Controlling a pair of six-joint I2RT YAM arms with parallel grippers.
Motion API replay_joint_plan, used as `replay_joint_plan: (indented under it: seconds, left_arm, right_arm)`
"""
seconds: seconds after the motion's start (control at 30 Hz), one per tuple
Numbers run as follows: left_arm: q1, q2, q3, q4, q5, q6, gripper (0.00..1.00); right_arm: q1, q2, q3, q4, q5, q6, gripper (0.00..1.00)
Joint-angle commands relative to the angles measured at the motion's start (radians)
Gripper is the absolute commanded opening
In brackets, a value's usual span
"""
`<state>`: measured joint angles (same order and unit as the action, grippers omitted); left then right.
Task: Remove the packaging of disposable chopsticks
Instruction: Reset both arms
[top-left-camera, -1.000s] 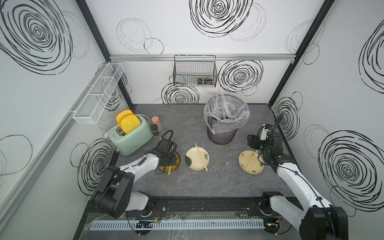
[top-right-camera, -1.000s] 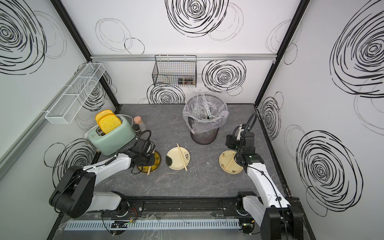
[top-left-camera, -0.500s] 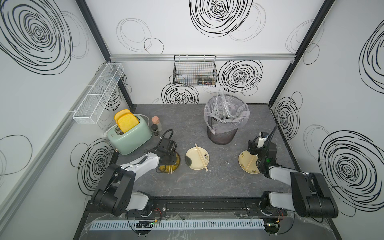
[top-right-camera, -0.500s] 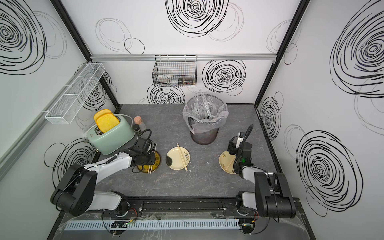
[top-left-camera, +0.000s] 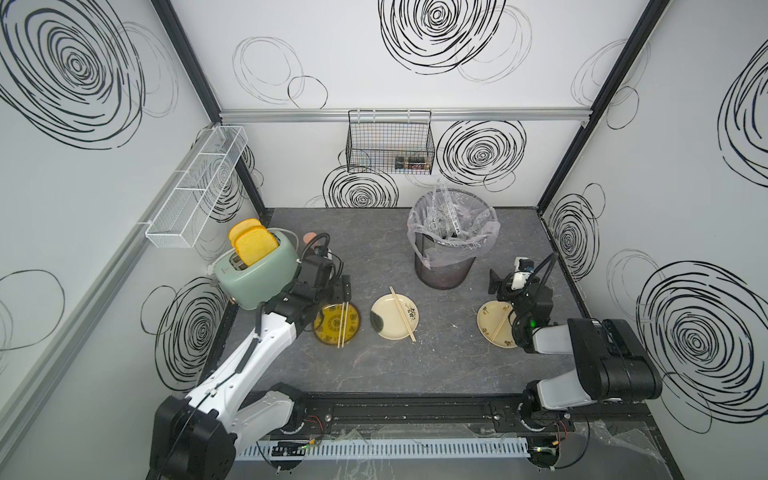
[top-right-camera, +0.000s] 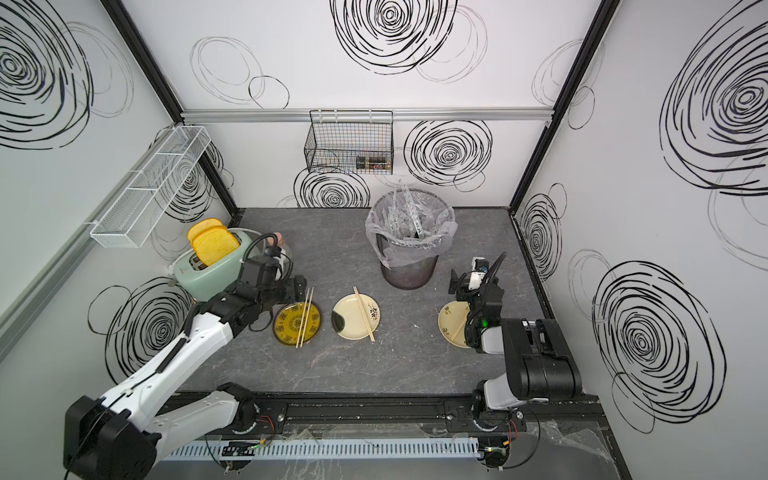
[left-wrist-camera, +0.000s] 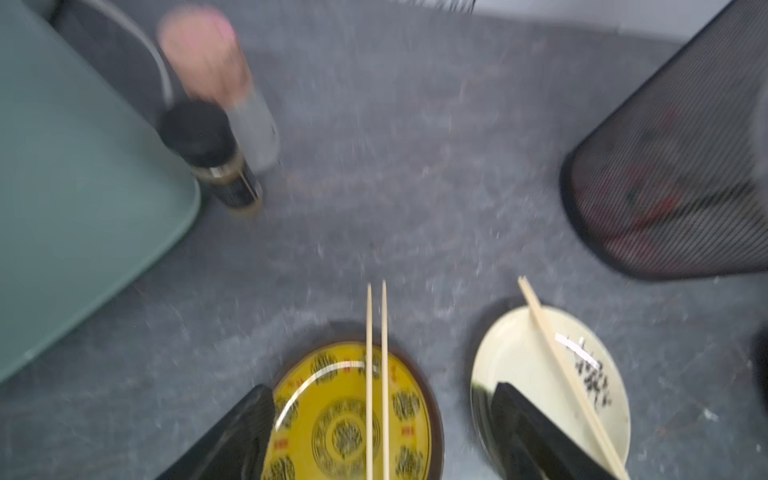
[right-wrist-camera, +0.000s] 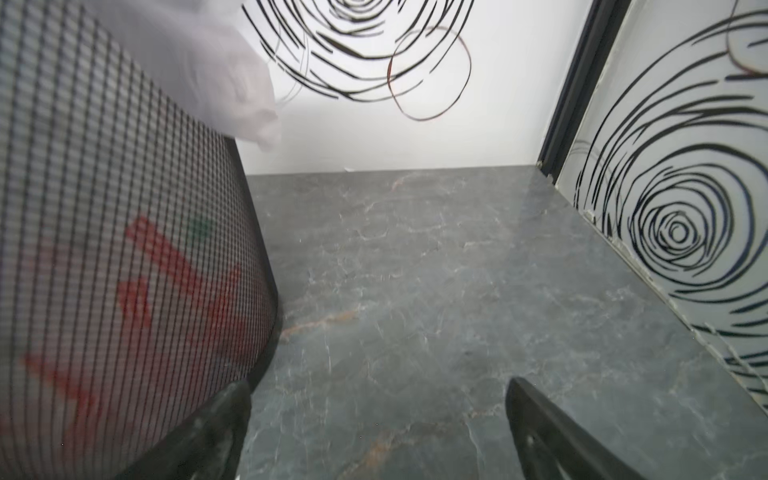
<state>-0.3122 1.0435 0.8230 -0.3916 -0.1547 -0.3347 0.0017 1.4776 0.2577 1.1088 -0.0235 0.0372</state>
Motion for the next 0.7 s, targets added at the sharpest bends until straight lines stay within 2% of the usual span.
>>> replay_joint_plan:
  seconds: [0.0, 0.17, 0.23, 0.33, 0.43, 0.47, 0.57, 0.67]
  left_arm:
    - [0.032, -0.034, -0.018, 0.151, -0.124, 0.049, 0.85]
    - [0.063, -0.063, -0.289, 0.570, -0.278, 0.216, 0.83]
    - [0.080, -0.066, -0.419, 0.771, -0.296, 0.293, 0.81]
    - [0.130, -0.049, -0.619, 1.135, -0.189, 0.376, 0.80]
    - [0.222, 0.030, -0.805, 1.590, 0.007, 0.342, 0.80]
    - [0.247, 0.076, -0.832, 1.714, 0.039, 0.327, 0.79]
    - [0.282, 0.174, -0.795, 1.777, 0.088, 0.335, 0.78]
    - [0.322, 0.241, -0.775, 1.817, 0.145, 0.285, 0.78]
  right_arm:
    - [-0.007, 0.002, 0.006, -0.011, 0.016, 0.008, 0.98]
    - [-0.008, 0.004, 0.010, -0.017, 0.013, 0.009, 0.98]
    - [-0.009, 0.003, 0.010, -0.020, 0.011, 0.009, 0.98]
    - [-0.008, 0.005, 0.011, -0.021, 0.011, 0.009, 0.98]
    - [-0.010, 0.009, 0.018, -0.029, 0.005, 0.009, 0.98]
    - [-0.011, 0.012, 0.021, -0.034, 0.004, 0.010, 0.98]
    - [-0.015, 0.011, 0.024, -0.037, -0.003, 0.012, 0.98]
    - [-0.015, 0.005, 0.014, -0.026, -0.002, 0.010, 0.98]
